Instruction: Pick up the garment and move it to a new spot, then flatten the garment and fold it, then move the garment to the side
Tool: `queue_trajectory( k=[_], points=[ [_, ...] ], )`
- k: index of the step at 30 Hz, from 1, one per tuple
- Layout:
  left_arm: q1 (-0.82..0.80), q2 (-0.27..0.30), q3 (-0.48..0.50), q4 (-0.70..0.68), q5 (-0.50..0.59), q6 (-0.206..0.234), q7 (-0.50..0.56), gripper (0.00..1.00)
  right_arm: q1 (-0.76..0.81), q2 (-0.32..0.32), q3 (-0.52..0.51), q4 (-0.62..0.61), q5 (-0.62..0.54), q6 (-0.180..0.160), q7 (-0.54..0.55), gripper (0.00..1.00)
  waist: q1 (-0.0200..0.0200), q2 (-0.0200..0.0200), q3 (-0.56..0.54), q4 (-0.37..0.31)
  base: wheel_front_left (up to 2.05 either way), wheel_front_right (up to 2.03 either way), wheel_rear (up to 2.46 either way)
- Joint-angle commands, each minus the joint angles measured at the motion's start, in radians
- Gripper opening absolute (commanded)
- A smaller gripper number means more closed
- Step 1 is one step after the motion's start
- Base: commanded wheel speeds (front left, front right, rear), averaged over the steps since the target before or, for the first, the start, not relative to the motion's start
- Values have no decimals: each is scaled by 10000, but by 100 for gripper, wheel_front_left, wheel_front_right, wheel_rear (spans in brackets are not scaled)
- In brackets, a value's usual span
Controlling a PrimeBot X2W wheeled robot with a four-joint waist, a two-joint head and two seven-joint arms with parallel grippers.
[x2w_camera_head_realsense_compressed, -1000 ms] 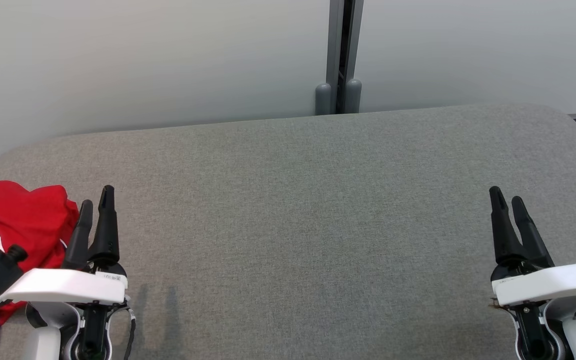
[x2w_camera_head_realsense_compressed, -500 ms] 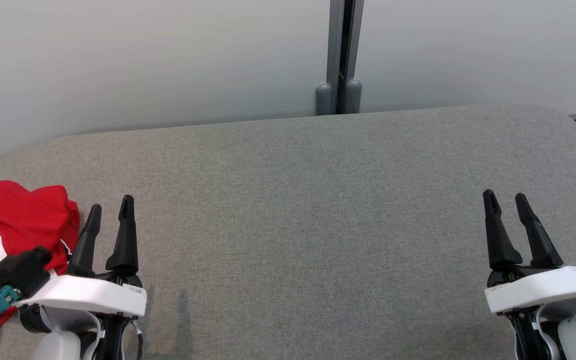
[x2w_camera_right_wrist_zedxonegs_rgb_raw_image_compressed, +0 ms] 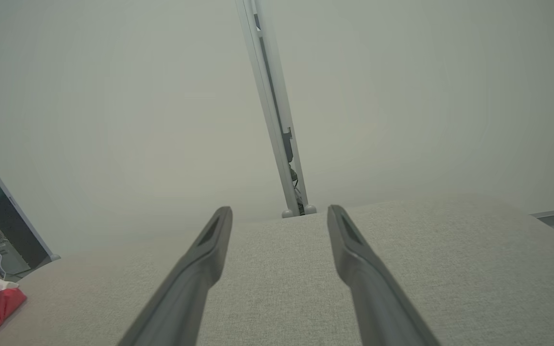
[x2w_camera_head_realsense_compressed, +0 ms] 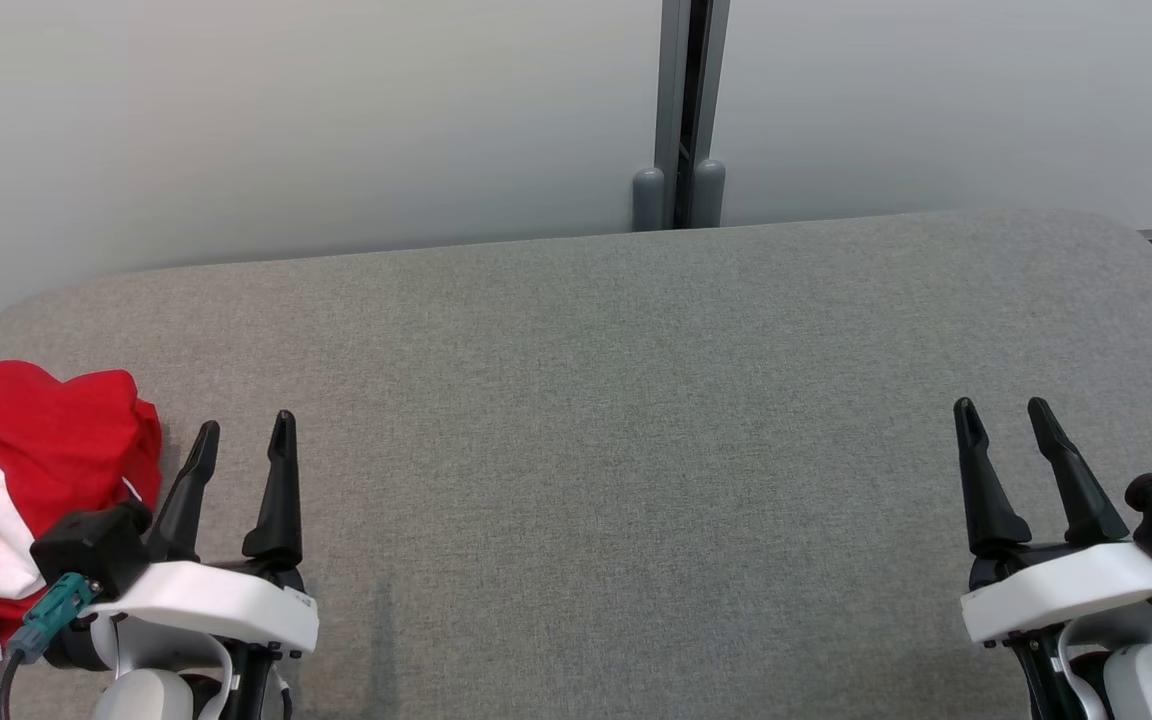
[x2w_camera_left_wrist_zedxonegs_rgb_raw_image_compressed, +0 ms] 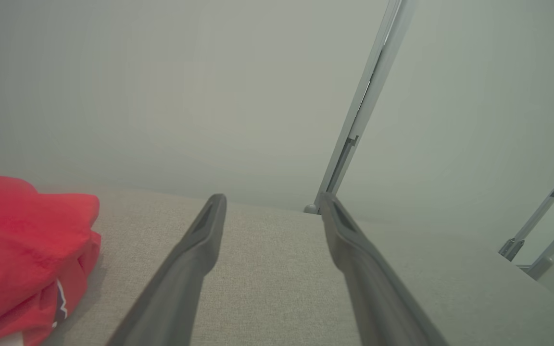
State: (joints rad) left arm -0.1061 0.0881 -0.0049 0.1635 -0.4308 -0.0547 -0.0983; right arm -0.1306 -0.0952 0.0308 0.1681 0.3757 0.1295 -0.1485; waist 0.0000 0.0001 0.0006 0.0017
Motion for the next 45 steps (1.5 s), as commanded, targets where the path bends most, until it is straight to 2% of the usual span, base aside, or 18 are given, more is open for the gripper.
queue_trajectory(
  k=[1, 26, 36, 45],
  points=[
    [8, 113, -54, -91, 287, 59, -105, 100, 6, -22, -89, -65, -276, 17, 29, 100, 0, -1, -1, 5, 0, 0, 0],
    [413, 73, -608, 5, 1916, 415, 226, 100, 237, 208, -542, 300, -2337, 18, 169, 100, 0, -1, -38, 64, 0, 0, 0],
    [530, -3, -815, -56, 2394, 576, -54, 100, 244, 221, -634, 417, -3163, 18, 55, 100, 0, -1, -37, 79, 0, 0, 0],
    [552, -30, -863, -54, 2080, 646, -44, 100, 242, 331, -726, 575, -2719, 12, -106, 100, 0, -1, -24, 97, 0, 0, 0]
  ],
)
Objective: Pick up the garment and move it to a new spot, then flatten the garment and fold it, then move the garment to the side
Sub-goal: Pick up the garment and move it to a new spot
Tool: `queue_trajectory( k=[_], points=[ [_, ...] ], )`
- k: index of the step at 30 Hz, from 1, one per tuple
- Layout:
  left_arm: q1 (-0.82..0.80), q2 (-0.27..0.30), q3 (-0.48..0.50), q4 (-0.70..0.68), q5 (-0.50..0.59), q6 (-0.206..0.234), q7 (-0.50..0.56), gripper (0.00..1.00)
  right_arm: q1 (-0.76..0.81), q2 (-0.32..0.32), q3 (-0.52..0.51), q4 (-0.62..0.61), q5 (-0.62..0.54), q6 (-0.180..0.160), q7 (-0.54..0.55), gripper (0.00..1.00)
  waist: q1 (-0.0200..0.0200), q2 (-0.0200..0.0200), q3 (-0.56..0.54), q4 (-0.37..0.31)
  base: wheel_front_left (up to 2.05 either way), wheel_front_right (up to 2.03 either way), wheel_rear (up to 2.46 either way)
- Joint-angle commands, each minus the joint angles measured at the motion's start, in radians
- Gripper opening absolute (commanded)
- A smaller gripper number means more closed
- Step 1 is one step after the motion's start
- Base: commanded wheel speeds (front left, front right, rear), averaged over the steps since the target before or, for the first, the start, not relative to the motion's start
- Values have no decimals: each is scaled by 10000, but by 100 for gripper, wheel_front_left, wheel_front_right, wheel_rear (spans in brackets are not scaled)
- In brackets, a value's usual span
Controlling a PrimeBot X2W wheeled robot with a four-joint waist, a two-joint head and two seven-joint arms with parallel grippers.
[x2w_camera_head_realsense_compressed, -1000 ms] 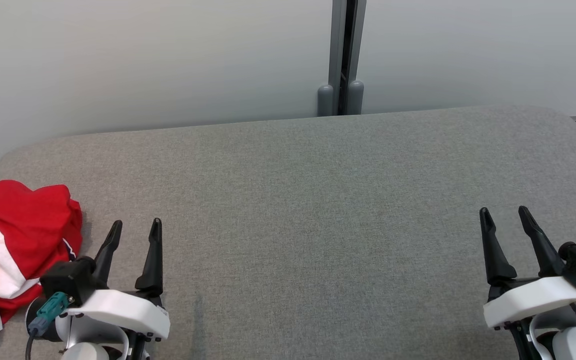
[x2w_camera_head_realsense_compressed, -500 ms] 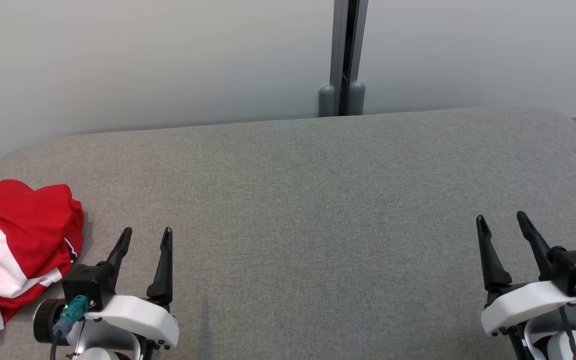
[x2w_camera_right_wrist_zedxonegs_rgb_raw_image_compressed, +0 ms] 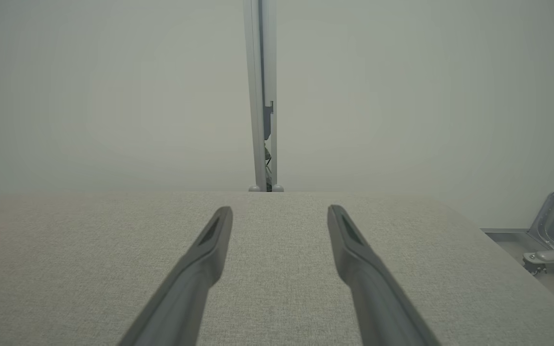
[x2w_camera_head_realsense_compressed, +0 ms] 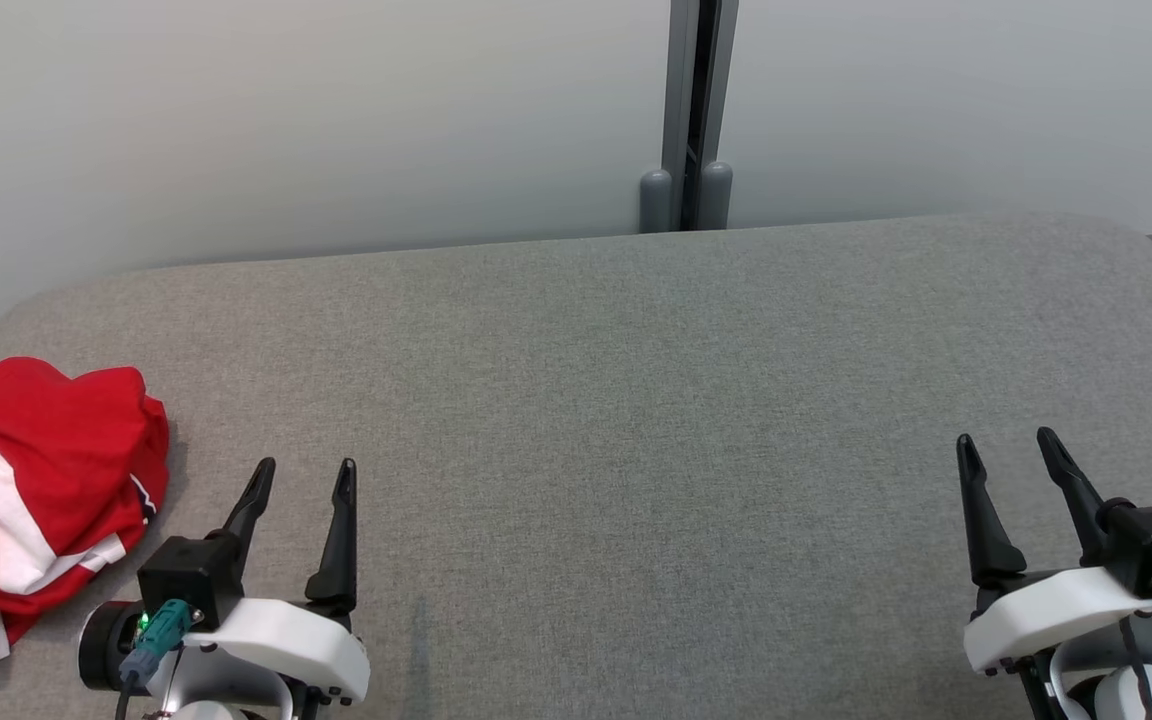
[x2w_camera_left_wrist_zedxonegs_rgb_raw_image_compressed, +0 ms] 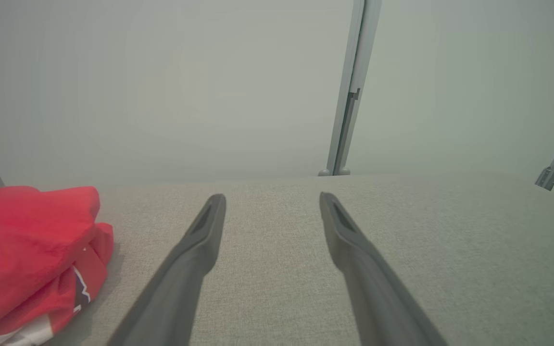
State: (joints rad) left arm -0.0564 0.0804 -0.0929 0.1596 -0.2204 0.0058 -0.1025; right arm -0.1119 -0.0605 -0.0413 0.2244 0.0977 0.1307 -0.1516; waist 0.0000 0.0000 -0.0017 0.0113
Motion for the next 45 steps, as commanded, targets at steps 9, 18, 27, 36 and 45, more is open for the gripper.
queue_trajectory(
  k=[9, 18, 27, 36, 45],
  points=[
    [-235, 156, 90, -46, -199, 209, 11, 100, -98, 27, -24, -43, 125, 1, -118, 100, 0, 0, 118, 604, 0, 0, 0],
    [-335, 285, 452, -7, -463, 429, -130, 100, -211, 43, 314, -348, 238, 1, 44, 100, 0, 0, 178, 2029, 0, 0, 0],
    [-96, 338, 854, -81, -748, 750, -291, 100, -426, 64, 1028, -311, 496, 1, 57, 100, 0, 0, 233, 3576, 0, 0, 0],
    [18, 372, 872, -123, -860, 815, -321, 100, -453, 68, 1153, -186, 531, -1, -2, 100, 0, 0, 237, 3984, 0, 0, 0],
    [-79, 397, 824, -162, -905, 887, -253, 100, -539, 73, 1142, -91, 450, -1, -8, 100, 0, 0, 318, 4006, 0, 0, 0]
  ],
)
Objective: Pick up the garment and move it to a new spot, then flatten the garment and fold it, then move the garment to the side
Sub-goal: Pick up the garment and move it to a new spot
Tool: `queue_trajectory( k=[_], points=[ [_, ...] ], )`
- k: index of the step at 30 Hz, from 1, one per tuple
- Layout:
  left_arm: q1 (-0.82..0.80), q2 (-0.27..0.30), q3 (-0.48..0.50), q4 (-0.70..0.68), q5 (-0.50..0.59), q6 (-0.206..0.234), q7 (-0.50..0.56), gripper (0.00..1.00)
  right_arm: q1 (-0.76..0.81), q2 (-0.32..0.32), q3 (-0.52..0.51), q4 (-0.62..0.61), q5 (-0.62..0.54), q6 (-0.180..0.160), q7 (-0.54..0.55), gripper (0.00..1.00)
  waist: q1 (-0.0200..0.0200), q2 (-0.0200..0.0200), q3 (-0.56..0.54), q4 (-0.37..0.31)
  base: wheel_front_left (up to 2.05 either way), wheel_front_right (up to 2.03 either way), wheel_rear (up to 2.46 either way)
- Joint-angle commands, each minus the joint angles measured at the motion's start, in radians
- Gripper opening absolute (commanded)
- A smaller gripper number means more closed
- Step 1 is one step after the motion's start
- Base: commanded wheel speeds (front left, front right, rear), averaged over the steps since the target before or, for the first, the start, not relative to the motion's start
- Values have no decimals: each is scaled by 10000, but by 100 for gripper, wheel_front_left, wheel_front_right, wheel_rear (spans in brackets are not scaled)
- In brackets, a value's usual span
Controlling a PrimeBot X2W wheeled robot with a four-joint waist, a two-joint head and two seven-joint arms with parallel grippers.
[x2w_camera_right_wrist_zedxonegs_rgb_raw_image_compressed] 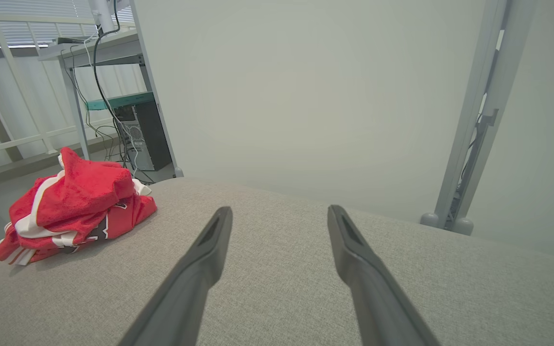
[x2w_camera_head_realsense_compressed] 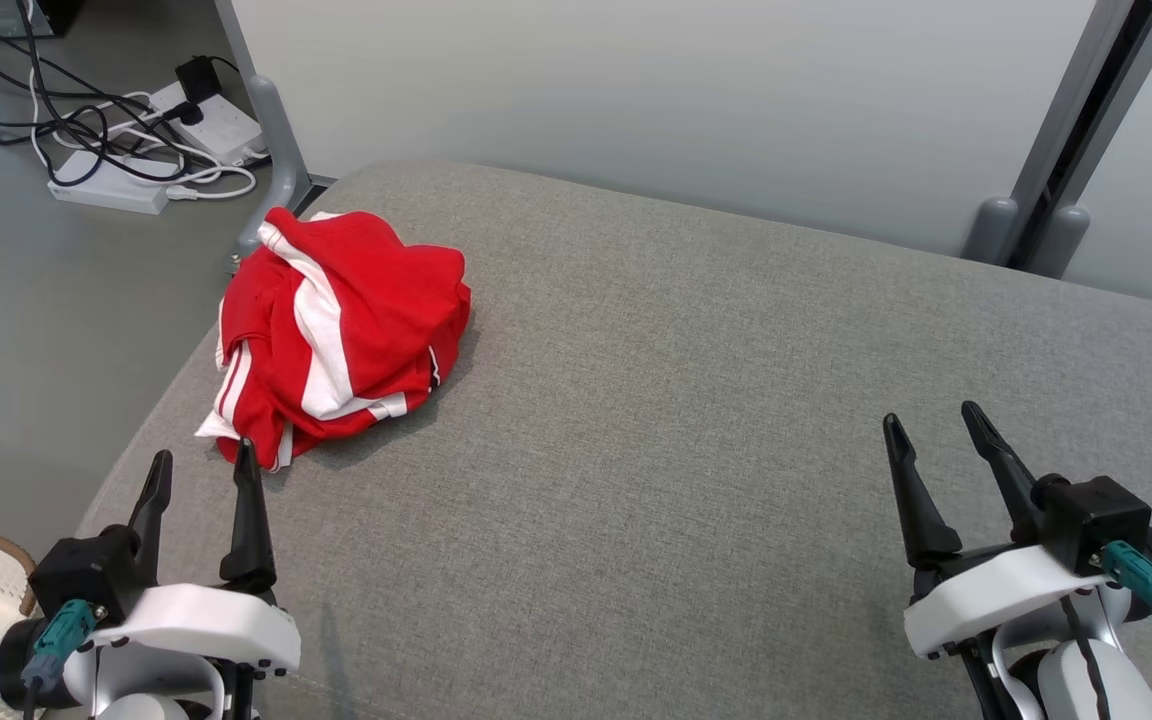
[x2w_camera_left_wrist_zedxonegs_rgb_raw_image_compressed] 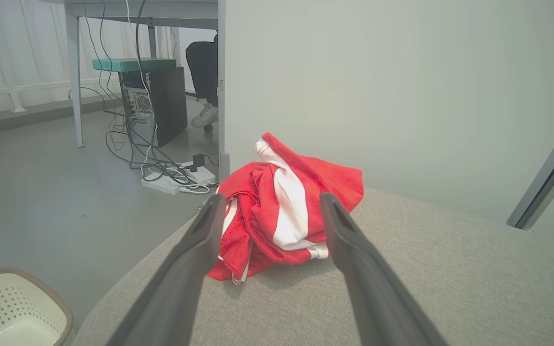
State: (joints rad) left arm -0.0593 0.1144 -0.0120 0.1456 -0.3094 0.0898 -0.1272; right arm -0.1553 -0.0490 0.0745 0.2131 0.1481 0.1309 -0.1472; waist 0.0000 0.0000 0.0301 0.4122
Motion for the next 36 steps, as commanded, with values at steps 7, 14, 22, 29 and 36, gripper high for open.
queue_trajectory(
  k=[7, 14, 22, 29, 36],
  points=[
    [-1005, -29, -175, 12, -217, -113, 143, 100, -295, -45, -22, -179, -160, -3, 138, 100, 0, 0, 429, -126, 0, 0, 0],
    [-3047, 25, -91, 1424, -829, -490, 763, 100, -750, -117, 75, -470, -378, -3, 425, 100, 0, 0, 1613, -662, 0, 0, 0],
    [-5189, 236, 67, 4995, -1262, -790, 882, 100, -1214, -344, -16, -719, -640, -3, 668, 100, 0, 0, 2862, -1137, 0, 0, 0],
    [-6142, 502, 84, 7138, -1242, -845, 522, 100, -1435, -379, 57, -802, -662, -3, 732, 100, 0, 0, 3255, -1204, 0, 0, 0],
    [-6596, 633, -64, 8030, -1143, -1175, -224, 0, -1447, -379, 40, -711, -671, -3, 759, 100, 0, 0, 3202, -1094, 0, 0, 0]
  ],
)
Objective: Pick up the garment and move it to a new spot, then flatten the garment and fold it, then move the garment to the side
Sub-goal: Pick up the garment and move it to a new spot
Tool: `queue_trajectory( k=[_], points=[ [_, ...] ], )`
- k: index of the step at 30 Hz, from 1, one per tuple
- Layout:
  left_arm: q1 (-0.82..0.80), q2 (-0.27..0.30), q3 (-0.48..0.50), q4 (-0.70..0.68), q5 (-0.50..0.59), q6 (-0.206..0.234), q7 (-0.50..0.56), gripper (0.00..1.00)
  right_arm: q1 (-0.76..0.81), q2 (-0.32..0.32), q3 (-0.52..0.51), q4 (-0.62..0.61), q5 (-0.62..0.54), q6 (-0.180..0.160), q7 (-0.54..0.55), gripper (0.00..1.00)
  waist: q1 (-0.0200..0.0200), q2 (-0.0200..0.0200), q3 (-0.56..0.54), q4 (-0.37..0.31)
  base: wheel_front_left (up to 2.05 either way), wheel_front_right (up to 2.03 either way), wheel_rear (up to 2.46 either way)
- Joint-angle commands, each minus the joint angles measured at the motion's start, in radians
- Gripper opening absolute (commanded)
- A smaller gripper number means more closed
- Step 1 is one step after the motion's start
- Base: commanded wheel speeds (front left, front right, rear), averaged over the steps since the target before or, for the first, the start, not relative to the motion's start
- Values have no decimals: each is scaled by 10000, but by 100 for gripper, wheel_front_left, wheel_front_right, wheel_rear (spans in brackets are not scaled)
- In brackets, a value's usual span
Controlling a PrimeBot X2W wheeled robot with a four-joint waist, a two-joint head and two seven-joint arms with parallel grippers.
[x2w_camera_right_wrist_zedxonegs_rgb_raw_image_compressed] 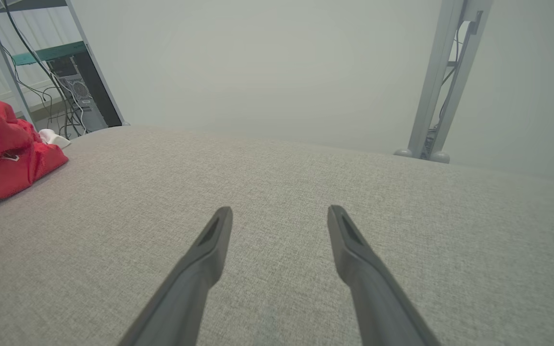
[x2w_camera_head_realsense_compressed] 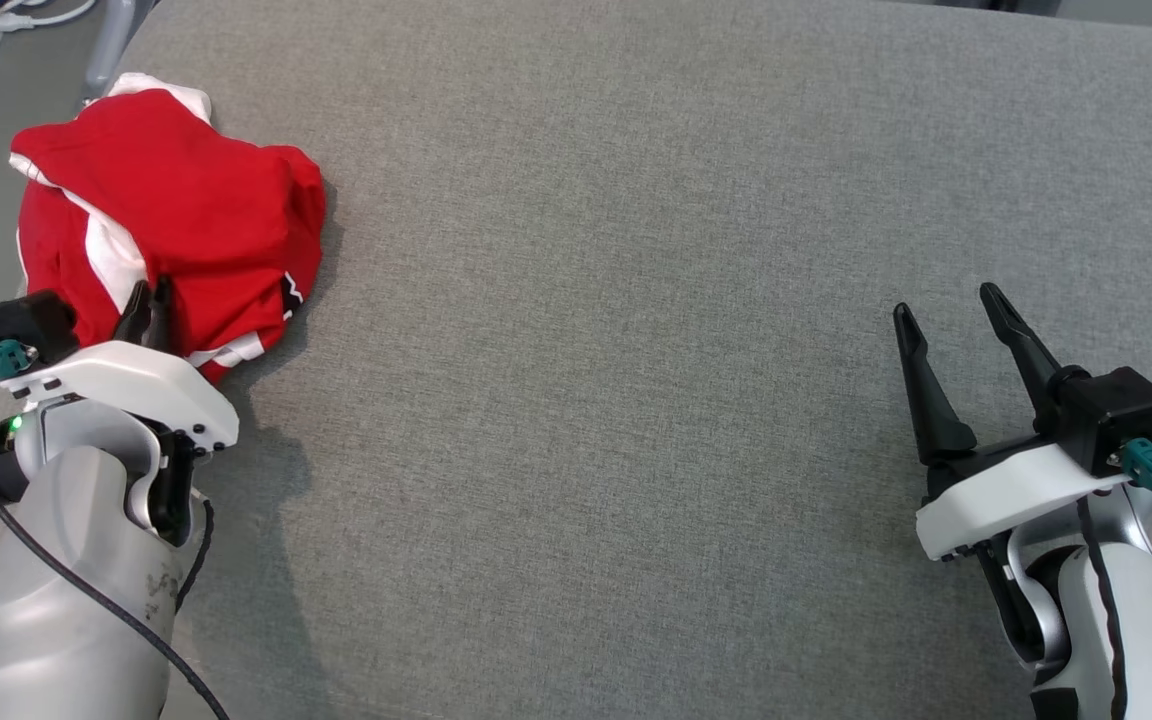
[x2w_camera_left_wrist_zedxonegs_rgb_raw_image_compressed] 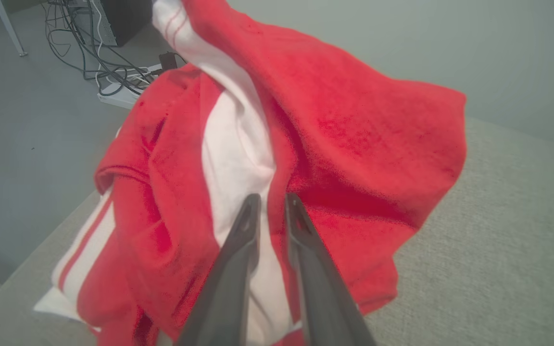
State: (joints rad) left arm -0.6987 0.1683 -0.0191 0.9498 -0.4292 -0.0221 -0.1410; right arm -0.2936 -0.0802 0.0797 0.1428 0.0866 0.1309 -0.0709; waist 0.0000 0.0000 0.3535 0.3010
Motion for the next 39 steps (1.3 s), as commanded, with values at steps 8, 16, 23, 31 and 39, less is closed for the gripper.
queue_trajectory(
  k=[8, 16, 23, 31, 39],
  points=[
    [-292, 429, -8, -102, 110, -300, -950, 0, 268, 1, -108, 235, 100, -3, -224, 100, 0, 0, -828, 90, 0, 0, 0],
    [654, 784, -66, -2697, 589, 179, -1221, 0, 847, 154, -349, 401, 200, -3, -444, 100, 0, 0, -1984, -84, 0, 0, 0],
    [2418, 819, -245, -6387, 825, 747, -607, 0, 1262, 226, -443, 363, 299, -3, -493, 100, 0, 0, -2543, -575, 0, 0, 0],
    [4289, 569, -782, -10261, 999, 1350, 770, 0, 1275, 260, -279, 148, 388, -3, -407, 100, 0, 0, -2509, -1903, 0, 0, 0],
    [3812, 84, -2255, -10799, 1076, 777, 1523, 0, 947, 273, 19, 219, 715, -3, -561, 100, 0, 0, -1914, -4215, 0, 0, 0]
  ],
)
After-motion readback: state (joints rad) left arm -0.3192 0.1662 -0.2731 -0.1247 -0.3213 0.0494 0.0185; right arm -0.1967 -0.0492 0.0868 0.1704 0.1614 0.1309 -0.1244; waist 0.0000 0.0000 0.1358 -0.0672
